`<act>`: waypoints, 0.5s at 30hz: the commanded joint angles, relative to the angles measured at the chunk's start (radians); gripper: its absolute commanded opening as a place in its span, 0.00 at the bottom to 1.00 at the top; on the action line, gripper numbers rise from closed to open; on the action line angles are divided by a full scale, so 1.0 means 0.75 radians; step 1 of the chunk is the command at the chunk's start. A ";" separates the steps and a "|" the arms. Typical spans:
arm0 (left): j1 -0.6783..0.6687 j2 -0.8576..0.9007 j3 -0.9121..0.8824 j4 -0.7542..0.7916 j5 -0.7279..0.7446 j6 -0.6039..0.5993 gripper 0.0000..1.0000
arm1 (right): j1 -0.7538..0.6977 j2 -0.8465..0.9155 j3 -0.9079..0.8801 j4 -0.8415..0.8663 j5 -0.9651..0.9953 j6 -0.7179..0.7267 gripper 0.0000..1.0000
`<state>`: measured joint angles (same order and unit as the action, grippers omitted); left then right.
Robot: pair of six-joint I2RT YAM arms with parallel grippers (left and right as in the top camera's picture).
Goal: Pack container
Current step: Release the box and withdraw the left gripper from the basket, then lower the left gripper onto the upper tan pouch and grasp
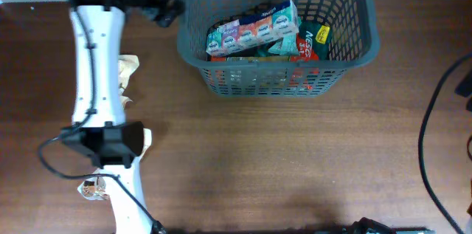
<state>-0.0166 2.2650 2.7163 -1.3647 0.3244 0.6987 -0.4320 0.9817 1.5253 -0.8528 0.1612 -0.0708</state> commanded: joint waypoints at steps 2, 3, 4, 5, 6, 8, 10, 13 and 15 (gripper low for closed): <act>0.221 -0.002 -0.037 -0.097 -0.094 -0.051 0.99 | 0.008 0.004 -0.017 0.002 0.041 -0.005 0.99; 0.251 -0.002 -0.056 -0.095 -0.085 -0.073 0.99 | 0.008 0.004 -0.017 0.002 0.041 -0.004 0.99; 0.279 -0.002 -0.072 -0.096 -0.056 -0.075 0.99 | 0.008 0.004 -0.017 0.003 0.041 -0.004 0.99; 0.302 -0.002 -0.085 -0.093 -0.016 -0.074 0.99 | 0.009 0.004 -0.017 0.005 0.041 0.000 0.99; 0.321 -0.002 -0.096 -0.087 0.027 -0.074 0.99 | 0.009 0.004 -0.017 0.007 0.037 0.000 0.99; 0.346 -0.002 -0.110 -0.087 0.062 -0.075 0.99 | 0.009 0.004 -0.017 0.005 0.036 0.000 0.99; 0.362 -0.001 -0.137 -0.084 0.061 -0.074 0.99 | 0.009 0.004 -0.017 0.005 0.036 0.000 0.99; 0.369 0.005 -0.242 -0.073 0.056 -0.074 0.99 | 0.009 0.004 -0.017 0.006 0.036 0.000 0.99; 0.369 0.012 -0.351 -0.048 0.057 -0.074 0.99 | 0.009 0.004 -0.017 0.006 0.036 0.000 0.99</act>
<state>0.2611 2.2646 2.5443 -1.4094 0.3405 0.6567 -0.4320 0.9920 1.5158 -0.8524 0.1688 -0.0719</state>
